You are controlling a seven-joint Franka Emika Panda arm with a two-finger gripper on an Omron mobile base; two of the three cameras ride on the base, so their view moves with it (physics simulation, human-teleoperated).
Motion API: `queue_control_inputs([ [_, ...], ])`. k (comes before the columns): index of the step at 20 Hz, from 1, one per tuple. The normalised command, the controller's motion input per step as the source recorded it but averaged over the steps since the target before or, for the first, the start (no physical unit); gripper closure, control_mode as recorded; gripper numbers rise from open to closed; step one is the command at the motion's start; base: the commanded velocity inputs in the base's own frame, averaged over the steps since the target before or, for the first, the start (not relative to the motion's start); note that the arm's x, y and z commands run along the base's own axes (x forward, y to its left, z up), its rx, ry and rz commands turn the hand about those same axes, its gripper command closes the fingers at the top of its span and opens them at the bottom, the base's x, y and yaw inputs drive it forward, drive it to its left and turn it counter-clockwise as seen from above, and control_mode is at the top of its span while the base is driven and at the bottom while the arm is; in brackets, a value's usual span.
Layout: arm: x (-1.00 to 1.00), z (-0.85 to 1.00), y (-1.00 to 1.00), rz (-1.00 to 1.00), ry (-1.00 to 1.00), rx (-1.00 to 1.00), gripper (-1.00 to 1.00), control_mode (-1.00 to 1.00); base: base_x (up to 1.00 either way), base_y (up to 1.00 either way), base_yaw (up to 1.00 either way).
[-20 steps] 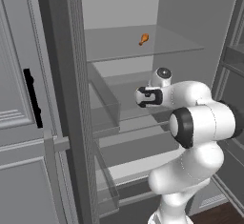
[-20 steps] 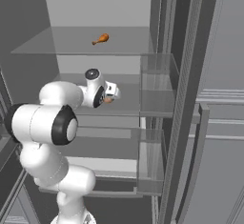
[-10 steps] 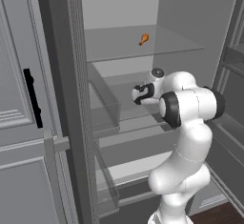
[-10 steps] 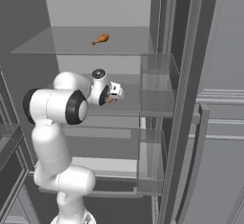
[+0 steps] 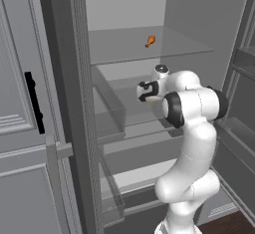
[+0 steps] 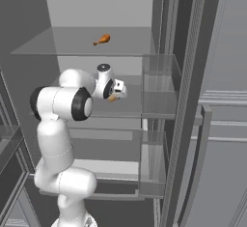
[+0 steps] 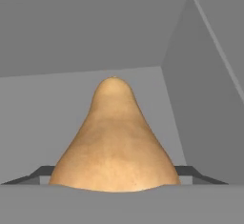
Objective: Place one squash and one chicken drumstick in each tupperware on the nearby counter, to pack two identical lunches.
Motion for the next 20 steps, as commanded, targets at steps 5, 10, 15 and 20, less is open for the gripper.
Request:
queue_control_inputs([
  [5, -1.00, -0.03, -0.03, 0.00, -0.02, 0.01, 1.00, -1.00, 0.00, 0.00, 0.00],
  [10, -1.00, 0.00, 0.00, 0.00, -0.06, 0.01, 1.00, -1.00, 0.00, 0.00, 0.00],
  [15, -1.00, 0.06, 0.02, 0.09, -0.23, 0.00, 1.00, -1.00, 0.00, 0.00, 0.00],
  [20, -1.00, 0.66, 0.01, 0.11, -0.13, 0.00, 1.00, -1.00, 0.00, 0.00, 0.00],
])
